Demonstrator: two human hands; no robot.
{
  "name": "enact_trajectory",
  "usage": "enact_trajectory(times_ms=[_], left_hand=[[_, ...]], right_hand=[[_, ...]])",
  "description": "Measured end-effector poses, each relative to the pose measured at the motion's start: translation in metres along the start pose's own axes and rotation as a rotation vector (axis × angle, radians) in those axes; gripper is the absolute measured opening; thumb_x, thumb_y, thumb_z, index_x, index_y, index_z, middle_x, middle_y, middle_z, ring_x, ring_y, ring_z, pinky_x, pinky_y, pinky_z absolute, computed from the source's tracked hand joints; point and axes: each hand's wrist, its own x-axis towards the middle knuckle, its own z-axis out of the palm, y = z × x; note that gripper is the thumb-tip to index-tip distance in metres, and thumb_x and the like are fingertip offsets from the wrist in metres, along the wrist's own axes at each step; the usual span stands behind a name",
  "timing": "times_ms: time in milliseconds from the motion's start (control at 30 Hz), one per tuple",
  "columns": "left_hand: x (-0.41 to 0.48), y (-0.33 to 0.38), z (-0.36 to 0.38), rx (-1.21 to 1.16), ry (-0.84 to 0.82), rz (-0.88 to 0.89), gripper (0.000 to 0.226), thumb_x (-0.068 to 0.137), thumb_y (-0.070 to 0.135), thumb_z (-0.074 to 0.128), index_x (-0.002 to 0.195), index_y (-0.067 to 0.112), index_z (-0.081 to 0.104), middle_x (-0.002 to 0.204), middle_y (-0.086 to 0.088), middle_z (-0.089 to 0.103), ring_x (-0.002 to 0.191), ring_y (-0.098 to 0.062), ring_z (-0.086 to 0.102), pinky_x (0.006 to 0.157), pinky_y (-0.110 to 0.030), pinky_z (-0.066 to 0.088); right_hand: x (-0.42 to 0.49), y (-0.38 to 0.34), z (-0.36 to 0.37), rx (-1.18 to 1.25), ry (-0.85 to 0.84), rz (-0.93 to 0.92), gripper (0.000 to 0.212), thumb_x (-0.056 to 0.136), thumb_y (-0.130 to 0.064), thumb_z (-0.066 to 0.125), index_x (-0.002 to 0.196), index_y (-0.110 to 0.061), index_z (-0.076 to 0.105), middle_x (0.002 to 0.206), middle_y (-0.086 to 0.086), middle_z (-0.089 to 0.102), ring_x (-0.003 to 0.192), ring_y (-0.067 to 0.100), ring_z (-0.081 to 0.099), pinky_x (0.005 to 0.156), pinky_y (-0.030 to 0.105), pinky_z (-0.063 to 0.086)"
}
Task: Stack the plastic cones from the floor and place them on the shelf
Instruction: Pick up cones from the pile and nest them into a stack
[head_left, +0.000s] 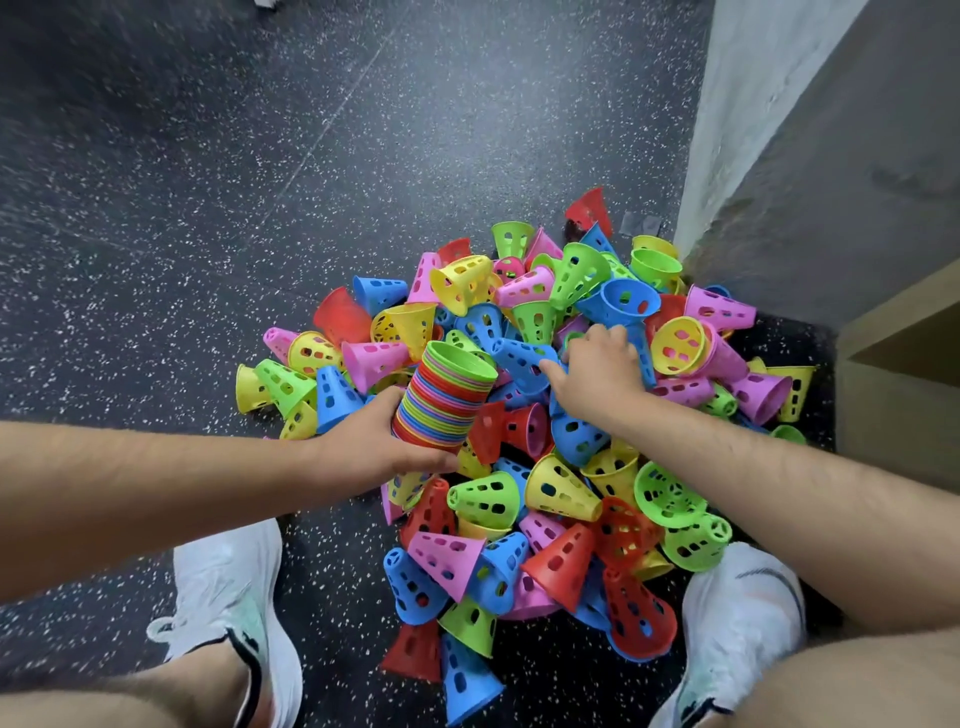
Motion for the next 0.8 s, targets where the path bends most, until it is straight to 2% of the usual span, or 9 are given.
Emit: enact_trajectory(times_ms=[67,167,233,300,400,533,600,733,800], left_hand=[[0.002,0.0,-0.002,-0.004,-0.005,-0.004,0.072,0.072,0.017,0.093,0.13,0.017,0.051,0.11,-0.013,0.074,0.099,-0.026,0.074,0.088,-0.039,0.062],[0.003,0.002,-0.005,-0.006,-0.017,-0.007,0.07,0.073,0.017,0.093,0.129,0.017,0.05,0.114,-0.013,0.073,0.101,-0.024,0.073,0.091,-0.04,0.061],[0.004,0.003,-0.005,-0.004,-0.022,-0.006,0.069,0.074,0.016,0.092,0.129,0.015,0.051,0.114,-0.016,0.072,0.102,-0.027,0.073,0.09,-0.042,0.061],[0.003,0.004,-0.004,0.0,-0.017,-0.013,0.068,0.075,0.015,0.092,0.129,0.014,0.051,0.114,-0.017,0.072,0.103,-0.03,0.071,0.088,-0.043,0.059],[0.004,0.004,-0.005,0.002,-0.018,-0.021,0.069,0.075,0.017,0.092,0.129,0.015,0.05,0.116,-0.015,0.071,0.104,-0.028,0.071,0.088,-0.039,0.058],[0.007,0.003,-0.007,-0.011,-0.012,-0.014,0.07,0.074,0.019,0.093,0.13,0.017,0.051,0.115,-0.015,0.072,0.104,-0.028,0.072,0.091,-0.045,0.059],[0.008,0.004,-0.008,-0.019,-0.008,-0.008,0.07,0.073,0.018,0.093,0.13,0.017,0.051,0.114,-0.015,0.072,0.102,-0.028,0.073,0.091,-0.047,0.059],[0.008,0.011,-0.009,-0.052,-0.003,0.031,0.064,0.076,0.012,0.091,0.128,0.016,0.054,0.109,-0.019,0.073,0.092,-0.025,0.074,0.088,-0.049,0.058],[0.008,0.014,-0.011,-0.059,0.008,0.055,0.062,0.075,0.013,0.091,0.126,0.018,0.056,0.108,-0.018,0.074,0.09,-0.025,0.073,0.087,-0.05,0.058]], right_hand=[[0.006,-0.002,0.0,0.028,-0.059,0.037,0.051,0.1,-0.056,0.043,0.119,-0.015,0.066,0.126,0.011,0.051,0.123,0.033,0.037,0.103,0.045,0.034],[0.012,-0.006,-0.001,0.205,-0.082,0.067,0.04,0.1,-0.054,0.048,0.12,-0.025,0.067,0.132,0.009,0.049,0.13,0.034,0.033,0.108,0.046,0.029],[0.013,-0.005,0.0,0.329,-0.071,0.075,0.029,0.1,-0.048,0.05,0.11,-0.026,0.067,0.126,0.007,0.053,0.127,0.035,0.037,0.105,0.045,0.031],[0.015,-0.003,-0.001,0.529,-0.036,0.038,0.02,0.101,-0.041,0.051,0.097,-0.024,0.062,0.108,0.004,0.059,0.113,0.033,0.052,0.093,0.041,0.042],[0.009,-0.005,-0.016,0.803,0.118,-0.062,0.019,0.103,-0.028,0.05,0.089,-0.016,0.056,0.083,0.001,0.054,0.079,0.02,0.054,0.069,0.031,0.039],[-0.006,-0.016,-0.045,0.829,0.345,-0.272,0.011,0.103,-0.021,0.051,0.101,-0.017,0.061,0.084,-0.006,0.052,0.079,0.004,0.048,0.069,0.012,0.034],[-0.01,-0.023,-0.053,0.8,0.337,-0.359,0.015,0.104,-0.02,0.051,0.11,-0.016,0.063,0.095,-0.002,0.059,0.086,0.01,0.052,0.077,0.017,0.04],[-0.016,-0.032,-0.051,0.645,0.312,-0.52,0.018,0.101,-0.016,0.053,0.114,-0.013,0.065,0.101,0.006,0.065,0.095,0.026,0.059,0.084,0.043,0.05],[-0.02,-0.035,-0.051,0.619,0.251,-0.576,0.019,0.101,-0.018,0.054,0.114,-0.013,0.066,0.104,0.005,0.067,0.099,0.024,0.06,0.087,0.044,0.05]])
